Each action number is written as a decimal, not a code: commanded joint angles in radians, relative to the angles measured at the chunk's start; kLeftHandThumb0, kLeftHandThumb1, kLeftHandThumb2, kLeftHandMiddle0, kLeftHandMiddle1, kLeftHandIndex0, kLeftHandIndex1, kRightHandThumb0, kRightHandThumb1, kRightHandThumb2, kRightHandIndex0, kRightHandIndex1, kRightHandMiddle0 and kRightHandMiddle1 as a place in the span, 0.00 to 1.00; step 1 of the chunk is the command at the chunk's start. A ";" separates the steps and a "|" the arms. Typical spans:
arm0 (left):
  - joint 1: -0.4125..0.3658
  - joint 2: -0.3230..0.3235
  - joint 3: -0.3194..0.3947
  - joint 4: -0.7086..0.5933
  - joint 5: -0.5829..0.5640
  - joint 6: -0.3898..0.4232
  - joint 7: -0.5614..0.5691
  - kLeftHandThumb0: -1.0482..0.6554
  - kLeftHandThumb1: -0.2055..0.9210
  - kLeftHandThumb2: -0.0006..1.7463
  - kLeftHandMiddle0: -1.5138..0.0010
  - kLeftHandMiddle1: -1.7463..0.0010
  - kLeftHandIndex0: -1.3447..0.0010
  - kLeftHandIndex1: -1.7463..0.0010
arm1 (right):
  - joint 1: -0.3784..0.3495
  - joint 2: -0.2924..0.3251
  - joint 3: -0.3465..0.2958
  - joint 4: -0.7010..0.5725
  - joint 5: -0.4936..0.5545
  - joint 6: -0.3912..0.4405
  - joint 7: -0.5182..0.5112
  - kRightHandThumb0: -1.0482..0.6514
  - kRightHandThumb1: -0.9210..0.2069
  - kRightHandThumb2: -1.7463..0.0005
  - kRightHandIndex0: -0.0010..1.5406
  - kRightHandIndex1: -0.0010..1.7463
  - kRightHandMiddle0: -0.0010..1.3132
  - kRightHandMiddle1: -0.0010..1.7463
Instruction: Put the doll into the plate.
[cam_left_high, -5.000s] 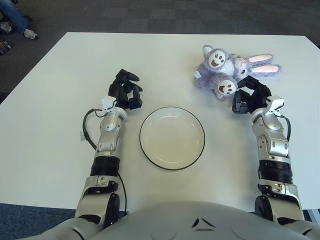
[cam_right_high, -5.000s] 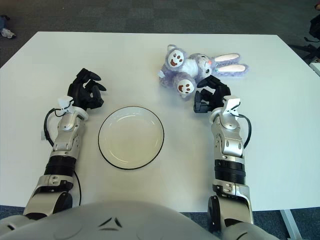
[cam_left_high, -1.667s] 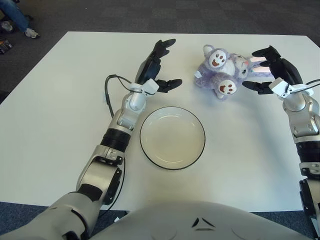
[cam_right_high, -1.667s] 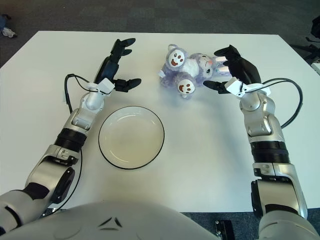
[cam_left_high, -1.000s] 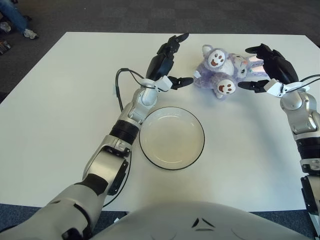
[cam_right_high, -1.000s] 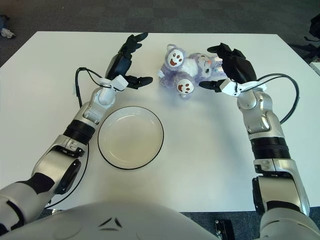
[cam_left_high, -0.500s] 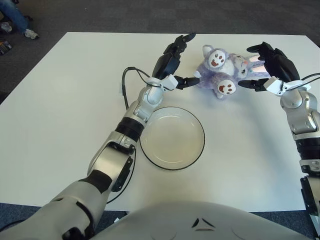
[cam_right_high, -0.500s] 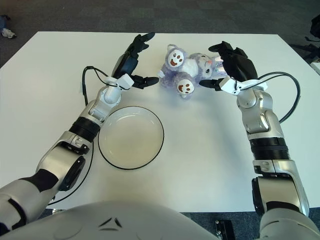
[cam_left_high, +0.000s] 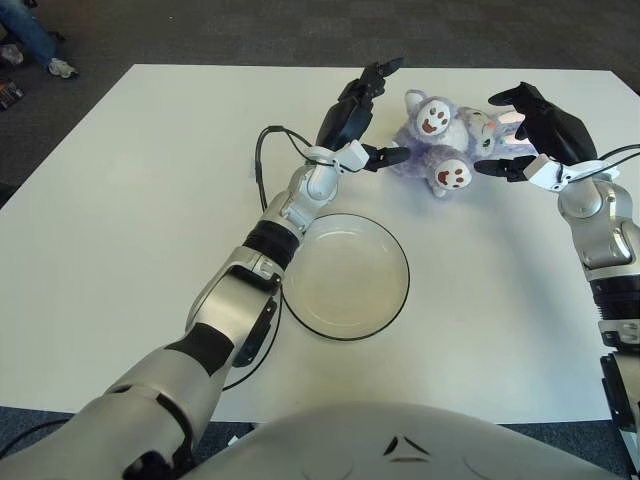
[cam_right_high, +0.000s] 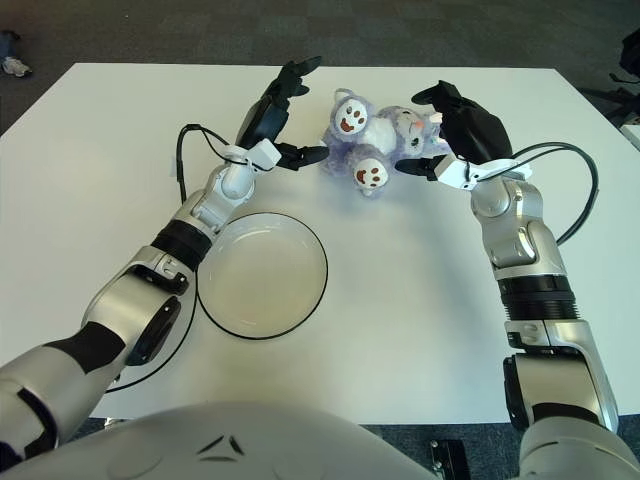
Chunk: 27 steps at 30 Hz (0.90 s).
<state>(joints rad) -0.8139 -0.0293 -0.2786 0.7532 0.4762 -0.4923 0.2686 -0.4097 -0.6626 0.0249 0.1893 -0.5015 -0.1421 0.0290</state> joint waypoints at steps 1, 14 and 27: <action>-0.039 -0.007 -0.007 0.031 -0.010 -0.009 -0.012 0.12 0.64 0.39 0.94 0.31 1.00 0.55 | 0.004 -0.011 0.000 0.003 -0.023 0.000 -0.013 0.08 0.26 0.76 0.31 1.00 0.00 0.56; -0.107 -0.015 -0.034 0.127 0.008 -0.022 -0.026 0.15 0.60 0.40 0.98 0.27 1.00 0.55 | 0.012 -0.002 -0.015 -0.001 0.008 -0.033 -0.010 0.07 0.27 0.75 0.38 1.00 0.00 0.53; -0.173 -0.029 -0.087 0.233 0.065 -0.051 0.057 0.20 0.54 0.46 0.98 0.32 1.00 0.51 | 0.016 -0.008 -0.009 -0.020 0.002 0.019 0.026 0.07 0.26 0.76 0.35 1.00 0.00 0.51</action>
<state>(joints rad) -0.9463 -0.0556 -0.3541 0.9648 0.5228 -0.5284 0.3021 -0.3984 -0.6625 0.0246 0.1834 -0.4991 -0.1414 0.0419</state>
